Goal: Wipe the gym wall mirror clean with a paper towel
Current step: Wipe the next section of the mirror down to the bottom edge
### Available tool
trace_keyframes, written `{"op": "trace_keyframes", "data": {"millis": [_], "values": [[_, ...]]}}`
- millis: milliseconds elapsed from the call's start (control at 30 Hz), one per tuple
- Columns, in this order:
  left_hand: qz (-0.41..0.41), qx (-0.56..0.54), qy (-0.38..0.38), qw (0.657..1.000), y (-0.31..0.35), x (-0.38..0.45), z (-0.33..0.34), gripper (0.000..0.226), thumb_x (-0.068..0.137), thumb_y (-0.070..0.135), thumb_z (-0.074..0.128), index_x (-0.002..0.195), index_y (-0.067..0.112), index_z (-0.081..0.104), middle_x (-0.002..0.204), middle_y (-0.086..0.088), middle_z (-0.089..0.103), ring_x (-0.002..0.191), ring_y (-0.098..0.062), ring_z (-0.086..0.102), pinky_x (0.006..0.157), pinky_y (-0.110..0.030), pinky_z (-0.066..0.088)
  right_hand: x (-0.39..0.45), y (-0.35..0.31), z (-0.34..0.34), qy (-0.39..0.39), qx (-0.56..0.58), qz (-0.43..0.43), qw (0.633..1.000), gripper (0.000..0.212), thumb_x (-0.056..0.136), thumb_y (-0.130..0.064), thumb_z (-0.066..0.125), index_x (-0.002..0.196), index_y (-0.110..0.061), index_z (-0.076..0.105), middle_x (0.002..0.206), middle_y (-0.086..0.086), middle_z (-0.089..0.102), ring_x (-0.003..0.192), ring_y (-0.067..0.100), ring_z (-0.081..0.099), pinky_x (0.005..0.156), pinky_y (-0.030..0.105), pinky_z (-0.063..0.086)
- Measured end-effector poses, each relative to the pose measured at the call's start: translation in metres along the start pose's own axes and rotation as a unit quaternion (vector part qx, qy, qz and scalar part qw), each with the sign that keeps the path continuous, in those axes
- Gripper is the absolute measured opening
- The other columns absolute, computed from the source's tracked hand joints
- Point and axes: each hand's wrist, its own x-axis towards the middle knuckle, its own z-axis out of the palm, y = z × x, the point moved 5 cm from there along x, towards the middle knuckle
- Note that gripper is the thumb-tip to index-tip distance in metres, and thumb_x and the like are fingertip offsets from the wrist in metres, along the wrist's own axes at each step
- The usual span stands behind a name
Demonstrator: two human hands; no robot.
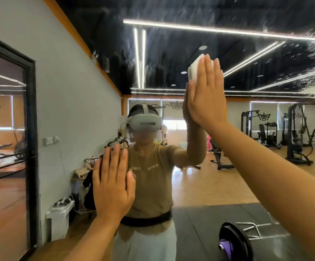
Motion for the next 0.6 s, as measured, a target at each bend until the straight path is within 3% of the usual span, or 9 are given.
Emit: {"op": "trace_keyframes", "data": {"millis": [167,333,433,600], "values": [[0.000,-0.007,-0.003,1.000,0.000,0.000,-0.001,0.057,0.101,0.028,0.033,0.154,0.007,0.035,0.164,-0.012,0.025,0.152,-0.031,0.021,0.119,-0.058,0.023,-0.057,0.000,0.003,0.031,0.027,0.011,0.999,0.057,0.107,-0.026,0.039,0.156,-0.001,0.021,0.164,0.017,0.020,0.153,0.033,0.011,0.126,0.040,0.008],[-0.001,-0.008,-0.004,1.000,0.001,0.000,0.000,0.057,0.101,0.027,0.033,0.155,0.008,0.032,0.164,-0.011,0.023,0.152,-0.031,0.019,0.119,-0.058,0.022,-0.171,0.004,0.005,-0.036,0.015,-0.012,0.999,0.067,0.104,-0.026,0.042,0.158,-0.004,0.008,0.165,0.017,0.011,0.154,0.033,0.005,0.125,0.047,0.010],[-0.001,-0.009,-0.003,1.000,0.000,0.001,0.000,0.057,0.101,0.027,0.034,0.155,0.009,0.031,0.164,-0.012,0.023,0.153,-0.031,0.019,0.120,-0.057,0.021,-0.216,0.006,0.003,-0.061,0.008,-0.024,0.998,0.066,0.103,-0.030,0.038,0.157,-0.003,0.013,0.165,0.016,0.012,0.154,0.034,0.008,0.126,0.043,0.009],[0.006,0.002,-0.008,1.000,0.000,-0.001,0.000,0.058,0.102,0.028,0.032,0.157,0.009,0.027,0.165,-0.012,0.022,0.153,-0.031,0.018,0.121,-0.055,0.019,-0.212,0.010,-0.001,-0.080,0.029,-0.004,0.996,0.061,0.106,-0.030,0.031,0.157,-0.001,0.013,0.166,0.016,0.011,0.154,0.030,0.005,0.126,0.035,0.002]]}}
